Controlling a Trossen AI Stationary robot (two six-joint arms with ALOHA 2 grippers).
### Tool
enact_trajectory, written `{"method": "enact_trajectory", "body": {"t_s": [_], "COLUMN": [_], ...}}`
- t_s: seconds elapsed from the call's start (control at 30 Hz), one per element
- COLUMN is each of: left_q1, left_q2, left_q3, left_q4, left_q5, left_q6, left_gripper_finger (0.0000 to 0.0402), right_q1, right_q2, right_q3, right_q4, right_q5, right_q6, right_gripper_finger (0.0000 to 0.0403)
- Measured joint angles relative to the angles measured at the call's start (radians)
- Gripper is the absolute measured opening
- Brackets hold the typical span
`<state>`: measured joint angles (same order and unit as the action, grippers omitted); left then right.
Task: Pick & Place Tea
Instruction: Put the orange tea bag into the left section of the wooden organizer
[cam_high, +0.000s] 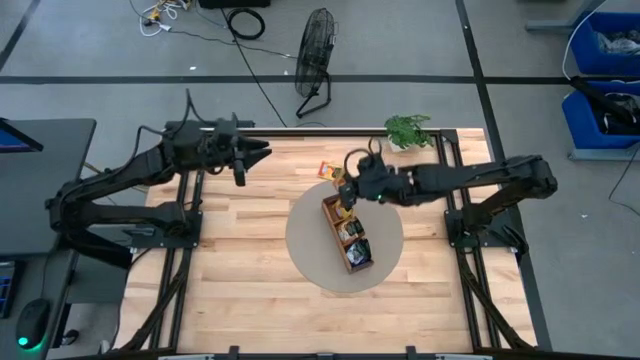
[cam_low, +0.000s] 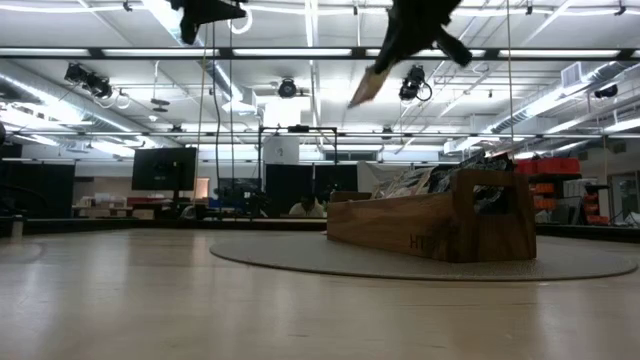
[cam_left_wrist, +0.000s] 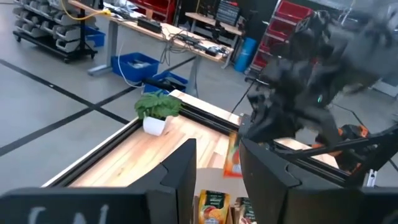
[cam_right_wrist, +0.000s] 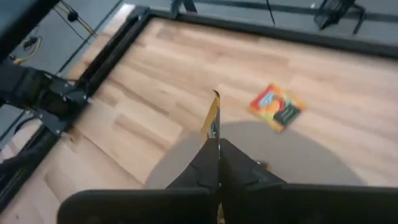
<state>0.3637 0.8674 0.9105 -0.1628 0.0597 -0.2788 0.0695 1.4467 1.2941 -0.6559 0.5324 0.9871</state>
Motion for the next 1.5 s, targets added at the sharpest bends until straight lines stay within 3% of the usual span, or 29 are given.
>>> {"method": "enact_trajectory", "body": {"t_s": [0.17,0.33,0.87,1.23,1.5], "left_q1": [0.001,0.004,0.005,0.005,0.005], "left_q2": [-0.04,-0.045,-0.045,-0.045,-0.045], "left_q3": [-0.01,-0.011,-0.011,-0.011,-0.01], "left_q4": [-0.006,-0.009,-0.037,-0.037,-0.037], "left_q5": [-0.005,-0.005,-0.005,-0.005,-0.005], "left_q6": [-0.01,-0.028,-0.044,-0.044,-0.04], "left_gripper_finger": [0.0126,0.0126,0.0126,0.0126,0.0126], "right_q1": [0.024,0.023,0.011,0.01,0.01], "right_q2": [0.001,0.037,0.191,0.227,0.227], "right_q3": [-0.156,-0.228,-0.23,-0.23,-0.23], "right_q4": [0.152,0.185,0.225,0.228,0.23], "right_q5": [0.001,0.003,0.012,0.006,-0.028], "right_q6": [0.081,0.106,0.078,0.058,0.049], "right_gripper_finger": [0.0,0.0,0.0,0.0,0.0031]}}
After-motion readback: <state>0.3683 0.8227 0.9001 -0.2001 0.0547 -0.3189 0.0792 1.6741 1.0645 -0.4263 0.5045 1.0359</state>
